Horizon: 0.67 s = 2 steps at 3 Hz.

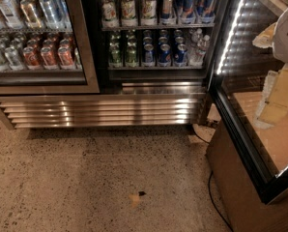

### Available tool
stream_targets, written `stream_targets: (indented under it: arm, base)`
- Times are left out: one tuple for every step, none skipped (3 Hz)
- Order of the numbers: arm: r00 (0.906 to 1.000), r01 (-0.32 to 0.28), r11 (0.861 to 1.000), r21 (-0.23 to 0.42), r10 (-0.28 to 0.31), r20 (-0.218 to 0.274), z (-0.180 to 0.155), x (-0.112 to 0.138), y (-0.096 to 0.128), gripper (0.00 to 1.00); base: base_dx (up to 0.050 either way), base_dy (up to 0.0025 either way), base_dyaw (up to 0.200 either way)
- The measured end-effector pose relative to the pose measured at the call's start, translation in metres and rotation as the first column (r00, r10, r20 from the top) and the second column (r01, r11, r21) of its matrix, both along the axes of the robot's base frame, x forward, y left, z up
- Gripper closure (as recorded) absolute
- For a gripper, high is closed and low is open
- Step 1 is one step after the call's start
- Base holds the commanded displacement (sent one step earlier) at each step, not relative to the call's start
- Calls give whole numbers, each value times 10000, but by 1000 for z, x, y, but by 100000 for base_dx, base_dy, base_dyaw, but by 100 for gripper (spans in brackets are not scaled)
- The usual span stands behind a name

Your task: Close right fridge door

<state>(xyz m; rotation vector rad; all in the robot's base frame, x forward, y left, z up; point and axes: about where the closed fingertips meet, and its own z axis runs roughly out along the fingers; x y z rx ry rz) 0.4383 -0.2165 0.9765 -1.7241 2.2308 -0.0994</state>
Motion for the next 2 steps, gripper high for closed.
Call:
stream_targets:
  arm:
    - [10000,0,10000,0,0,0,0,0,0,0]
    - [10000,0,10000,0,0,0,0,0,0,0]
  base:
    - [0,0,-13798]
    - [-3,4,-19842]
